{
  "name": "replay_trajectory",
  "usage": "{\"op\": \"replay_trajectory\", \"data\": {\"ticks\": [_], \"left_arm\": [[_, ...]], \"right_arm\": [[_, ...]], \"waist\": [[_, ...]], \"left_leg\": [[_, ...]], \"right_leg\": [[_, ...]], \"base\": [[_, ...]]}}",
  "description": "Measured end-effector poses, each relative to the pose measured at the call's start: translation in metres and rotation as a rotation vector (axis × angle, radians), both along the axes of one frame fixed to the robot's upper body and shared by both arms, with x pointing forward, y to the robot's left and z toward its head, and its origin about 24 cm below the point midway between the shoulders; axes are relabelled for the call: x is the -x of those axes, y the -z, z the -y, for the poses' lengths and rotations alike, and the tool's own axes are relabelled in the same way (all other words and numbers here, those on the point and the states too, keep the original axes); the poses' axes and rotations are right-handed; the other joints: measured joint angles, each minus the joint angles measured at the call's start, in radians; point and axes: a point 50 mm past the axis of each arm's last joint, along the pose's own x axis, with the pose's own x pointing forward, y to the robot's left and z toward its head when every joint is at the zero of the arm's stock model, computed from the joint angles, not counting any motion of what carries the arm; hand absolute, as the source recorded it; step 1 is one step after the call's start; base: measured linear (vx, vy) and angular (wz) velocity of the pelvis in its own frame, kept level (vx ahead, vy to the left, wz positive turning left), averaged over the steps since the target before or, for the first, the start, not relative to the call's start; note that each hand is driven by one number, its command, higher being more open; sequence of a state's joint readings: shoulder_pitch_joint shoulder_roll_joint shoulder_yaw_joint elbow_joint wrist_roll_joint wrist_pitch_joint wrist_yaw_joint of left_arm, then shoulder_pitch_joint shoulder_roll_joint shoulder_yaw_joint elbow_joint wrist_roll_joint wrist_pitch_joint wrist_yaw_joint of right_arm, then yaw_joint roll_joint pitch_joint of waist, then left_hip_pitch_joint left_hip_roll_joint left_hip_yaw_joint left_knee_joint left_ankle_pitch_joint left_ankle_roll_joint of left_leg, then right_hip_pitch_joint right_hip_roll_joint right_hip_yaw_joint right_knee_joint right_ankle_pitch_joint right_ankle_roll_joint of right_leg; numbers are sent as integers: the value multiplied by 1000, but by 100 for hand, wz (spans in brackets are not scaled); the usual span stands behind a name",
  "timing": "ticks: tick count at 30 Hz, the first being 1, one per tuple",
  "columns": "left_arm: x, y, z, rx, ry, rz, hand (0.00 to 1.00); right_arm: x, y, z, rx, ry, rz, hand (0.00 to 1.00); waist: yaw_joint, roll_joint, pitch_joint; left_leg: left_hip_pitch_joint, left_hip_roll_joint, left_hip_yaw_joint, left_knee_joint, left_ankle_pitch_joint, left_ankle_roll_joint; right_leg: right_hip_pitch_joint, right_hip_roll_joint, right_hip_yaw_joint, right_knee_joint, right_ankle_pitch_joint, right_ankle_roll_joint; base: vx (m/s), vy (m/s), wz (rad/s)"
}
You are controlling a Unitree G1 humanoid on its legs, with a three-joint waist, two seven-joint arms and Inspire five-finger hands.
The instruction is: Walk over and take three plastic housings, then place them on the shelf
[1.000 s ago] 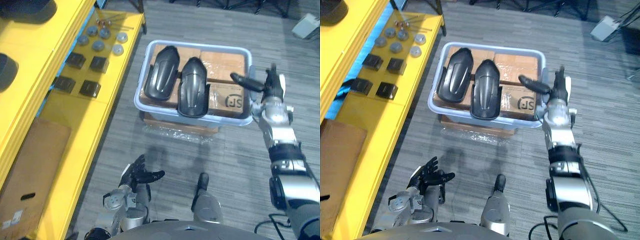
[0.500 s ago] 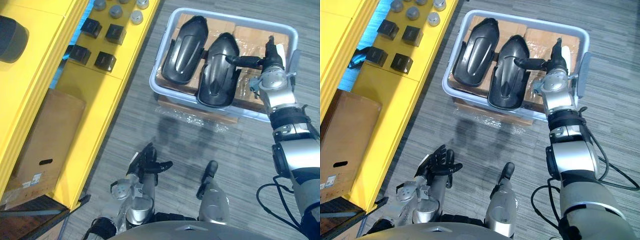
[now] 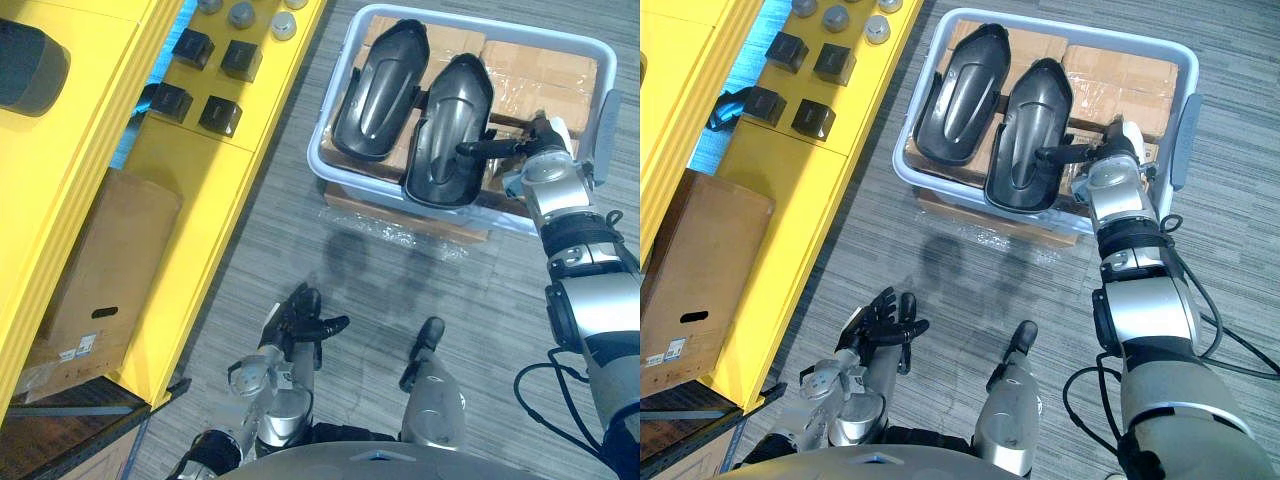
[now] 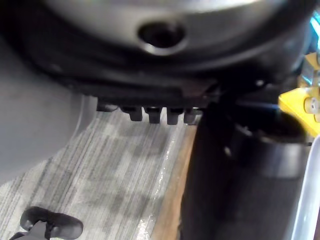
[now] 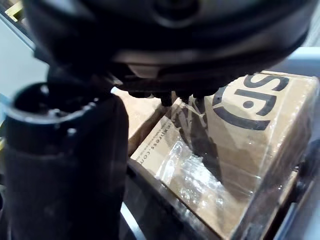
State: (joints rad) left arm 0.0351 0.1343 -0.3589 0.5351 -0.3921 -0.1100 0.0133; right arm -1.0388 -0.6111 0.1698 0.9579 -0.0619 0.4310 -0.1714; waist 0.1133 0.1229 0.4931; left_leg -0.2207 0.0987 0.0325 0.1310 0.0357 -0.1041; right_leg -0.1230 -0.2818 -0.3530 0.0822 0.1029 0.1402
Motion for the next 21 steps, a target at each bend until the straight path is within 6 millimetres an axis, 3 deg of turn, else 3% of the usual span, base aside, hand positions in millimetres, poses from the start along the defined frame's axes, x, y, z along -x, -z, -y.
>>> {"op": "replay_trajectory", "data": {"ticks": [3, 6, 13, 17, 21], "left_arm": [[-1, 1, 0, -1, 0, -7, 100], [-1, 3, 0, -4, 3, -15, 100], [0, 7, -1, 9, -14, -40, 100], [-1, 6, -1, 36, -31, -36, 100], [-1, 6, -1, 46, -40, -34, 100]], "right_arm": [[1, 4, 0, 10, -7, -37, 0], [1, 0, -2, 128, -11, -65, 0], [4, -3, 9, 233, 34, -87, 0], [8, 28, 9, 205, 24, -226, 0], [6, 29, 6, 199, 15, -221, 0]], "waist": [[5, 0, 0], [2, -1, 0], [2, -3, -1], [12, -3, -1], [21, -3, -2]], "left_leg": [[12, 0, 2, -29, 16, -1], [21, 0, 4, -69, 43, 1], [40, 1, -1, -126, 82, 1], [40, 1, -11, -155, 105, 0], [40, 0, -16, -157, 113, 0]], "right_leg": [[-4, 0, 0, 3, -3, -2], [-15, 0, 0, 3, -4, -3], [-17, 1, -10, 5, -4, -3], [-24, 1, -22, 6, -4, -3], [-25, -1, -27, 13, -4, -3]], "base": [[-50, -14, -1], [-50, -19, -2], [-28, -7, 3], [-15, -6, 7], [-12, -4, 4]]}}
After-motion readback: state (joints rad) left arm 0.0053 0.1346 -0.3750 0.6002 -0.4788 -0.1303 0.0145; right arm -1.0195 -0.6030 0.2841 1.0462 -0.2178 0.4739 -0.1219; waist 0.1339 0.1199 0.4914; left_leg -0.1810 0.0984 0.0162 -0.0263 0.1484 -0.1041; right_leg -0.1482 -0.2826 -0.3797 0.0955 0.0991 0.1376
